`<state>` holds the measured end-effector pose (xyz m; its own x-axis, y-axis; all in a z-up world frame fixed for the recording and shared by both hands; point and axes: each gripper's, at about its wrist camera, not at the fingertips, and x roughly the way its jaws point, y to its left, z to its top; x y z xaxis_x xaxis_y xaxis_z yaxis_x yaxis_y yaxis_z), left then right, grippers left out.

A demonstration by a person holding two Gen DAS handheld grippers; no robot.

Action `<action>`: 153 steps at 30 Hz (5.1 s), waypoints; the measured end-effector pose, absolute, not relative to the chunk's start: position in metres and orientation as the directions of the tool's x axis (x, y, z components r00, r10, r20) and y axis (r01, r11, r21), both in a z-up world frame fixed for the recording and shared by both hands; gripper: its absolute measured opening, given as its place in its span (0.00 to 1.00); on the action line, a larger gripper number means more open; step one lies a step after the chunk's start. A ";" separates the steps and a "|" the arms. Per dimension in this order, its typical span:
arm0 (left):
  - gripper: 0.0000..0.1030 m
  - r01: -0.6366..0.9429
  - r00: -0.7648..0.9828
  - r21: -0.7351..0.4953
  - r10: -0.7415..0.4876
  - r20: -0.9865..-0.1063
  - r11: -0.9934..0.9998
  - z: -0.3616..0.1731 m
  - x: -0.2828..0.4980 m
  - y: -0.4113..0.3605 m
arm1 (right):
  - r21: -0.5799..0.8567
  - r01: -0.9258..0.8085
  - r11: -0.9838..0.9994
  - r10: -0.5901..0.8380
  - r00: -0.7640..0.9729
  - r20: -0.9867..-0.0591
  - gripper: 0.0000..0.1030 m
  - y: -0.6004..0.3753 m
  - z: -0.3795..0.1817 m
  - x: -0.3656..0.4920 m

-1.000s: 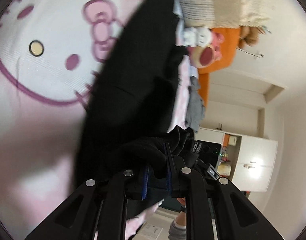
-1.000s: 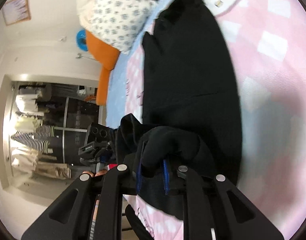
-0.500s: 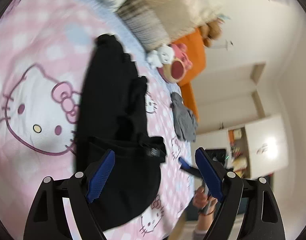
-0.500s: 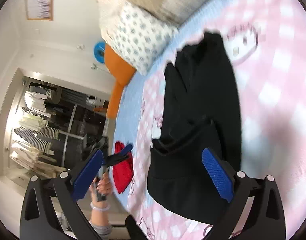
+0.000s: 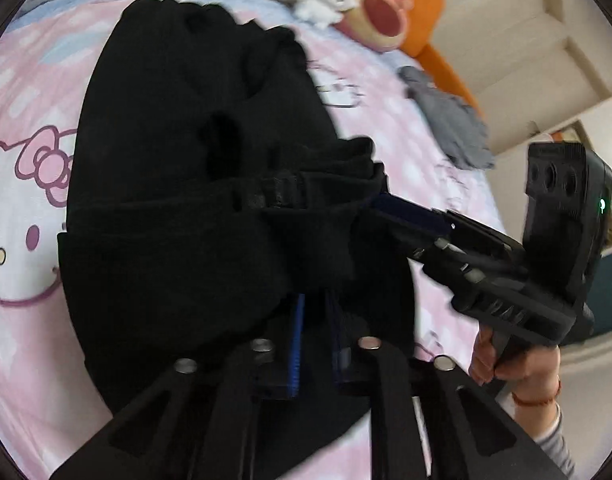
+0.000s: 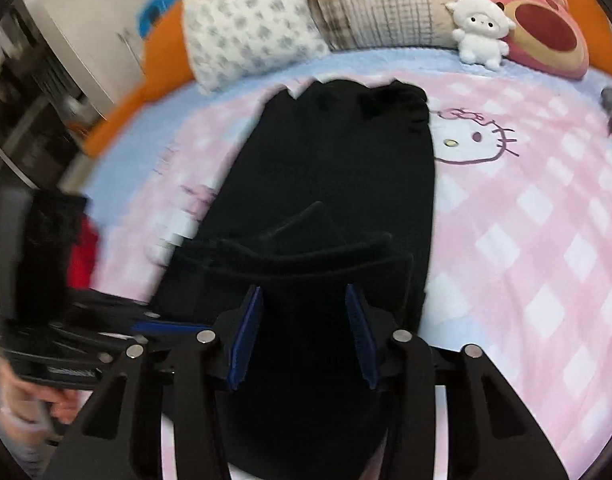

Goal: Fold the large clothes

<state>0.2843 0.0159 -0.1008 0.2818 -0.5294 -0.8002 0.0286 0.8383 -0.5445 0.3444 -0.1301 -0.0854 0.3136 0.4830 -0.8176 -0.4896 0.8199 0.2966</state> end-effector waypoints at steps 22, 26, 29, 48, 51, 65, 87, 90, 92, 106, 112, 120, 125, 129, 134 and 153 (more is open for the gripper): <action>0.82 0.720 0.553 0.389 -0.135 -0.822 0.575 -0.064 0.104 -0.048 | -0.374 -0.834 0.406 0.439 0.537 -0.720 0.76 -0.150 -0.079 0.167; 0.71 0.762 0.556 0.494 -0.033 -0.830 0.419 -0.094 0.089 -0.058 | -0.534 -0.787 0.310 0.335 0.616 -0.713 0.75 -0.139 -0.111 0.146; 0.69 0.738 0.600 0.570 0.036 -0.799 0.360 -0.109 0.096 -0.062 | -0.593 -0.755 0.278 0.283 0.655 -0.701 0.71 -0.130 -0.130 0.149; 0.41 0.783 0.524 0.494 0.027 -0.851 0.377 -0.086 0.143 -0.049 | -0.660 -0.727 0.189 0.246 0.686 -0.685 0.37 -0.119 -0.121 0.166; 0.39 0.768 0.556 0.523 0.019 -0.831 0.371 -0.056 0.157 -0.045 | -0.628 -0.739 0.243 0.254 0.674 -0.694 0.36 -0.119 -0.093 0.179; 0.09 0.538 0.648 0.575 0.134 -0.750 0.616 0.027 0.380 0.007 | -0.484 -0.765 0.425 0.293 0.622 -0.726 0.34 -0.082 0.031 0.366; 0.06 0.365 0.592 0.253 -0.013 -0.806 0.896 -0.052 0.508 0.082 | -0.323 -0.701 0.636 0.254 0.586 -0.770 0.34 -0.042 -0.065 0.577; 0.06 0.394 0.570 0.177 -0.088 -0.817 0.902 -0.049 0.495 0.075 | -0.309 -0.689 0.655 0.244 0.580 -0.777 0.36 -0.042 -0.074 0.579; 0.06 0.387 0.526 0.164 -0.071 -0.848 0.907 -0.055 0.496 0.071 | -0.320 -0.678 0.662 0.234 0.592 -0.771 0.42 -0.040 -0.074 0.576; 0.22 -0.083 0.408 -0.449 -0.380 -0.830 0.890 -0.088 0.515 0.158 | 0.337 -0.423 0.841 0.498 0.363 -0.787 0.78 -0.138 -0.038 0.602; 0.29 -0.223 0.412 -0.476 -0.360 -0.837 0.851 -0.094 0.520 0.174 | 0.573 -0.292 0.766 0.636 0.209 -0.743 0.63 -0.135 -0.099 0.614; 0.37 -0.204 0.412 -0.459 -0.349 -0.841 0.865 -0.094 0.517 0.177 | 0.632 -0.260 0.730 0.682 0.237 -0.692 0.54 -0.143 -0.117 0.613; 0.37 -0.224 0.420 -0.576 -0.456 -0.785 0.786 -0.116 0.520 0.181 | 0.633 -0.270 0.726 0.687 0.238 -0.686 0.54 -0.146 -0.115 0.613; 0.43 -0.271 0.449 -0.641 -0.495 -0.744 0.718 -0.125 0.514 0.191 | 0.663 -0.274 0.697 0.717 0.235 -0.656 0.55 -0.151 -0.116 0.612; 0.47 -0.233 0.526 -0.789 -0.608 -0.594 0.569 -0.128 0.510 0.199 | 0.652 -0.282 0.704 0.710 0.237 -0.664 0.57 -0.152 -0.116 0.611; 0.22 -0.117 0.594 -0.687 -0.504 -0.627 0.717 -0.079 0.535 0.180 | 0.699 -0.330 0.635 0.772 0.278 -0.571 0.33 -0.141 -0.074 0.628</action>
